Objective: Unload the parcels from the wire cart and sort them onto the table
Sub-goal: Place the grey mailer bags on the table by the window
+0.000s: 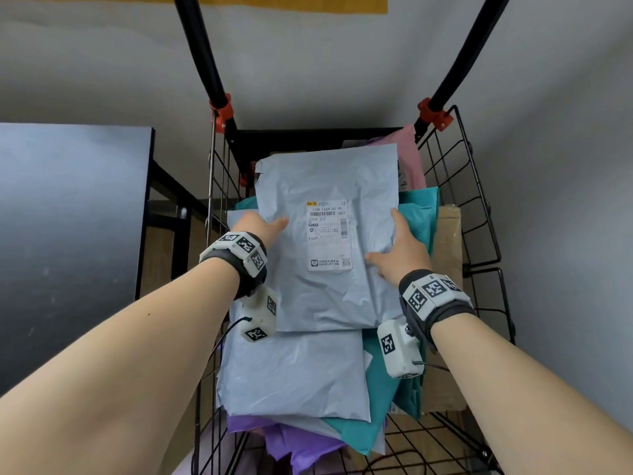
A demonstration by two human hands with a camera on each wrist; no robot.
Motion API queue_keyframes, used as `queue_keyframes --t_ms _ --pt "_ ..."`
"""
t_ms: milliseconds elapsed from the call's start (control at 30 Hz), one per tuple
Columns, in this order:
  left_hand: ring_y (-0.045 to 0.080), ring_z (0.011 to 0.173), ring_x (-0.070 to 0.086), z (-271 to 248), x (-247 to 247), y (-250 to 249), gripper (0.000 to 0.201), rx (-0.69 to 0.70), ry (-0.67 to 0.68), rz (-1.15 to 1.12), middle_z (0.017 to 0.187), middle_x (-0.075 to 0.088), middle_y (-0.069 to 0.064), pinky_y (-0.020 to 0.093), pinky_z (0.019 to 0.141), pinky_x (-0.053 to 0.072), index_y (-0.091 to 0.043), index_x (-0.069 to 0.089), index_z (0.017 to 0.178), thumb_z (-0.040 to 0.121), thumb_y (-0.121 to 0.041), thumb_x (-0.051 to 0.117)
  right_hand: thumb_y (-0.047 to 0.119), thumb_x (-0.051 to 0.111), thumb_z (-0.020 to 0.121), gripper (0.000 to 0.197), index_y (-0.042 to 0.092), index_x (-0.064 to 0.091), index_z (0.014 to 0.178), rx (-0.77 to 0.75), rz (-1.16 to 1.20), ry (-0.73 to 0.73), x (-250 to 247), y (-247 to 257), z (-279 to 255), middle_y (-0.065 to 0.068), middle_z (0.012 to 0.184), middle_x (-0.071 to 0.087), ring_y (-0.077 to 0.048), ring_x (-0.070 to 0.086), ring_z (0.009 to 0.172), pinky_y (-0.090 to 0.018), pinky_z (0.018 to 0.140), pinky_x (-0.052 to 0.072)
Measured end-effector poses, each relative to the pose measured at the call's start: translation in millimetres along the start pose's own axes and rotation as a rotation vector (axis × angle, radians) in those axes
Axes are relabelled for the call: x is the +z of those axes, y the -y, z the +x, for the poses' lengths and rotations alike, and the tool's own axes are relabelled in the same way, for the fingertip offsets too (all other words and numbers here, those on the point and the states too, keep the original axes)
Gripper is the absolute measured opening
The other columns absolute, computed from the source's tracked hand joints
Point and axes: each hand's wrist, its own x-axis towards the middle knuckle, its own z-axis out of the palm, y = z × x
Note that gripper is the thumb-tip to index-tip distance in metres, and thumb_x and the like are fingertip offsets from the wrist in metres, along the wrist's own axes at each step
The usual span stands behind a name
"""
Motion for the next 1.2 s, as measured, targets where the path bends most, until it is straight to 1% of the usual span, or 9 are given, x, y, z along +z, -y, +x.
queue_keyframes --t_ms 67,167,400,600,700,833,933,1100,1200 --pt "0.026 0.082 0.056 -5.4 -2.2 -2.7 0.023 0.044 0.002 -0.018 0.086 0.060 0.008 0.038 0.081 0.051 -0.009 0.055 0.094 0.090 -0.032 0.058 0.016 0.065 0.082 0.089 0.039 0.011 0.149 0.015 -0.024 0.011 -2.5 0.4 -0.5 -0.014 0.135 0.050 -0.032 0.067 0.087 -0.045 0.083 0.055" --pt "0.025 0.075 0.051 -12.9 -8.0 -7.5 0.008 0.082 -0.051 0.052 0.076 0.053 0.006 0.029 0.061 0.042 -0.012 0.051 0.082 0.089 -0.016 0.052 0.015 0.061 0.084 0.084 0.036 0.013 0.149 0.021 -0.086 0.001 -8.4 0.8 -3.8 -0.011 0.136 0.050 -0.031 0.066 0.094 -0.039 0.089 0.053" --pt "0.017 0.049 0.032 -38.0 -16.0 -21.7 0.039 0.170 -0.110 -0.038 0.058 0.032 0.001 0.026 0.049 0.025 -0.016 0.025 0.060 0.091 -0.022 0.047 0.014 0.058 0.084 0.065 0.026 0.031 0.141 0.001 -0.123 -0.077 -23.9 5.7 -29.9 -0.014 0.114 0.059 -0.033 0.058 0.100 -0.031 0.079 0.046" --pt "0.017 0.061 0.036 -71.5 -24.0 -36.1 0.030 0.276 -0.202 -0.141 0.067 0.037 -0.003 0.028 0.066 0.030 -0.020 0.029 0.066 0.089 -0.020 0.049 0.019 0.064 0.082 0.048 0.014 0.048 0.127 -0.005 -0.019 -0.135 -44.3 8.9 -51.8 -0.008 0.112 0.063 -0.028 0.061 0.100 -0.029 0.080 0.047" --pt "0.019 0.069 0.041 -90.3 -33.7 -43.4 0.024 0.320 -0.277 -0.199 0.066 0.040 -0.005 0.027 0.067 0.032 -0.020 0.035 0.068 0.088 -0.015 0.049 0.032 0.070 0.079 0.034 0.007 0.062 0.102 -0.002 0.119 -0.180 -59.2 11.9 -61.3 -0.009 0.090 0.069 -0.025 0.065 0.081 -0.035 0.078 0.054" --pt "0.020 0.096 0.053 -118.7 -54.7 -48.2 0.027 0.370 -0.321 -0.313 0.096 0.058 -0.002 0.024 0.082 0.039 -0.017 0.053 0.111 0.089 -0.004 0.047 0.045 0.080 0.068 0.050 0.002 0.060 0.085 0.051 0.351 -0.119 -78.3 21.3 -76.7 -0.008 0.065 0.061 -0.017 0.054 0.049 -0.026 0.049 0.046" --pt "0.022 0.113 0.054 -138.4 -71.7 -47.0 0.042 0.421 -0.335 -0.363 0.118 0.060 0.005 0.025 0.093 0.038 -0.012 0.051 0.129 0.088 -0.001 0.050 0.040 0.086 0.060 0.059 -0.001 0.061 0.095 0.012 0.438 -0.015 -82.3 32.5 -87.3 -0.016 0.086 0.068 -0.024 0.060 0.061 -0.032 0.056 0.051" --pt "0.020 0.066 0.044 -165.6 -90.4 -31.9 0.017 0.427 -0.395 -0.402 0.070 0.051 0.004 0.025 0.059 0.035 -0.007 0.054 0.072 0.080 0.006 0.047 0.013 0.080 0.073 0.025 -0.001 0.059 0.078 -0.093 0.533 0.066 -75.2 50.7 -99.4 -0.014 0.069 0.063 -0.025 0.058 0.056 -0.035 0.062 0.051" --pt "0.015 0.061 0.043 -180.7 -97.9 -11.7 0.011 0.380 -0.438 -0.507 0.067 0.049 0.001 0.024 0.054 0.034 -0.010 0.052 0.074 0.084 -0.007 0.055 0.008 0.078 0.074 0.021 0.004 0.057 0.074 -0.147 0.583 0.087 -61.7 62.5 -101.2 -0.013 0.069 0.061 -0.024 0.055 0.060 -0.034 0.063 0.046"
